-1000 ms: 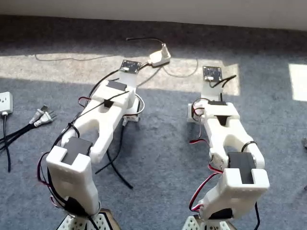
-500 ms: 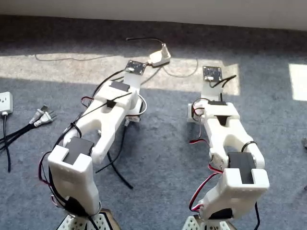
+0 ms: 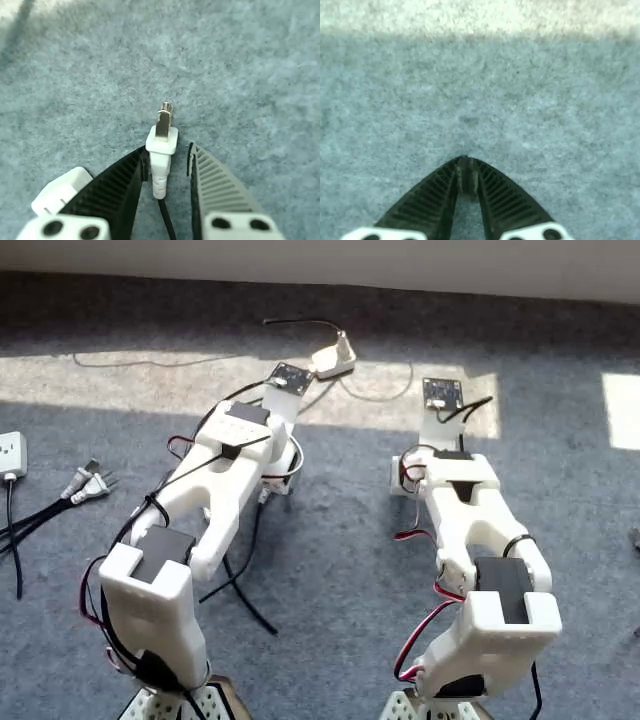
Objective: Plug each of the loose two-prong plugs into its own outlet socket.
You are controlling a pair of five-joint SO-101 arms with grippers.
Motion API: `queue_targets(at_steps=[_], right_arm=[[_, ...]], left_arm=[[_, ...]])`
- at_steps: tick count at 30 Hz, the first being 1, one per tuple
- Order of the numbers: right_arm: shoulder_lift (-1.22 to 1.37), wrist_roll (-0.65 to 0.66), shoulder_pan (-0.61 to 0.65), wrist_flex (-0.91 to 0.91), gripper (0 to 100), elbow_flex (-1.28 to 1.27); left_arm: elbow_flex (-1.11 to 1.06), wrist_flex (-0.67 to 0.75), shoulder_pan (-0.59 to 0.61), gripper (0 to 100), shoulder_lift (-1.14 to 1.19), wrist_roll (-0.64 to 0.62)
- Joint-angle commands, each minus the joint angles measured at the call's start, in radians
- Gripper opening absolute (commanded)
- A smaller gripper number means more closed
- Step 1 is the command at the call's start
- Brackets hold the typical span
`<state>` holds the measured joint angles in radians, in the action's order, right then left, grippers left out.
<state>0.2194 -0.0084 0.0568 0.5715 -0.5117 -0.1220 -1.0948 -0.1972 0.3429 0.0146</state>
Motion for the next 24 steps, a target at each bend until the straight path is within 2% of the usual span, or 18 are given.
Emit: queue_targets(at_steps=[1,10,13,24], right_arm=[[0.002,0.009,0.001,-0.002,0.9,0.047],[0.002,0.009,0.001,-0.002,0.9,0.047],[0.002,0.009,0.001,-0.002,0.9,0.047],[0.002,0.009,-0.001,-0.002,0.9,0.047]], left_arm=[[0.028,-0.011,-0.005,13,-0.005,0.006],[0.027,-0.011,-0.01,13,-0.002,0.006],[0.039,-0.014,-0.012,7,0.027,0.006],[0.315,-0.221,-0.073,1,0.094,0.008]])
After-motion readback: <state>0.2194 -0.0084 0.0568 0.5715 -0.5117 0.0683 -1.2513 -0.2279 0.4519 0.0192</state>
